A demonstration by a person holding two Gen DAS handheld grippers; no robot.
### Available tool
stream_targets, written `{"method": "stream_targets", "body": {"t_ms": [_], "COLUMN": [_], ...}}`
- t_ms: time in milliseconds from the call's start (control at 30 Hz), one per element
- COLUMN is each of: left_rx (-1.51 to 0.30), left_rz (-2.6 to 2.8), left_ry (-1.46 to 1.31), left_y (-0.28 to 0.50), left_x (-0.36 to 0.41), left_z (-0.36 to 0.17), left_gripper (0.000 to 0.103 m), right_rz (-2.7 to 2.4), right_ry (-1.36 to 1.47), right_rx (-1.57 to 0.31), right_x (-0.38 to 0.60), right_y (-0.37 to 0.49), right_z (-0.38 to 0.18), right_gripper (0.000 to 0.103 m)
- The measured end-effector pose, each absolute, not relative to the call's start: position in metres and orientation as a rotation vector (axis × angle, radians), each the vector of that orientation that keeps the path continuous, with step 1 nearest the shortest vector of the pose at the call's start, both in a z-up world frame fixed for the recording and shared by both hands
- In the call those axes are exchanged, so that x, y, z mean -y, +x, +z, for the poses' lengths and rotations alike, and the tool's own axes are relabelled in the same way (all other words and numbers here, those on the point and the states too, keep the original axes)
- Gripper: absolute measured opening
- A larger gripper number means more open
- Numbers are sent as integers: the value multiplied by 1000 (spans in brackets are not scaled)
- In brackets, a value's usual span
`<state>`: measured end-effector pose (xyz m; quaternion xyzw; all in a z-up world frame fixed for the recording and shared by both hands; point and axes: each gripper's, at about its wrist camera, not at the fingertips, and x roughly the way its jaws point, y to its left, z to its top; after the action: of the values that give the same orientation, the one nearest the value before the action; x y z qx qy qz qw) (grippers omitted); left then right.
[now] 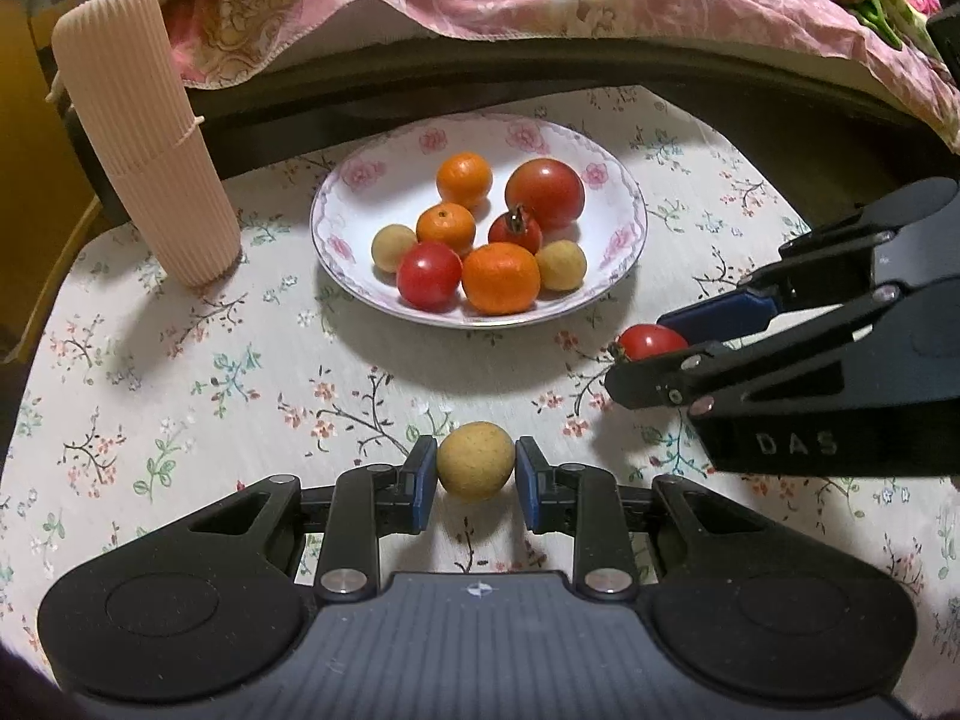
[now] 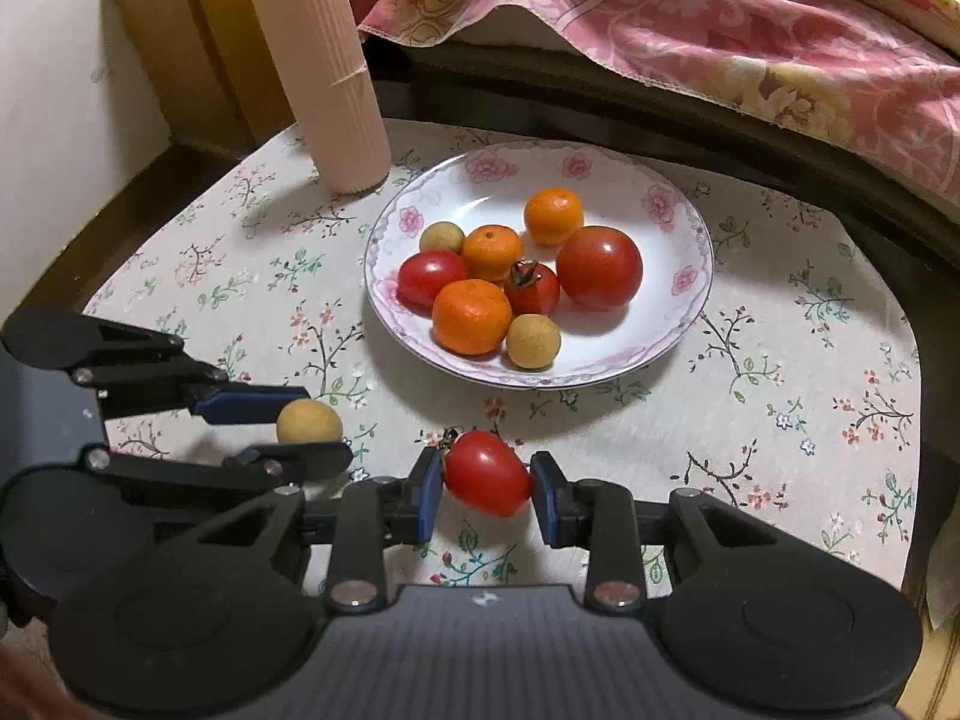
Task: Organize fruits
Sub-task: 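Carry the held tomato and brown fruit up and over the white plate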
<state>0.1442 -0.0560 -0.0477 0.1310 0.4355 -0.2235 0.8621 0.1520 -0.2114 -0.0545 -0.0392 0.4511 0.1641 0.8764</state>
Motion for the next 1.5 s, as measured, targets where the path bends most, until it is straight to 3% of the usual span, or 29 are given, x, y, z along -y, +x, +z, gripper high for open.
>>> {"method": "stream_targets", "body": {"t_ms": [933,1500], "left_rx": [-868,-765], "left_rz": [-450,-390], "left_ry": [249,216], "left_y": [150,198], "left_x": [58,72], "left_z": [-37,-7], "left_gripper": [35,34], "right_rz": [339,263], "right_ry": [-53,29], "right_rx": [-914,-811], "right_x": [213,231], "right_y": [153,197], "right_z": [-44,-17], "right_gripper": [48,48]}}
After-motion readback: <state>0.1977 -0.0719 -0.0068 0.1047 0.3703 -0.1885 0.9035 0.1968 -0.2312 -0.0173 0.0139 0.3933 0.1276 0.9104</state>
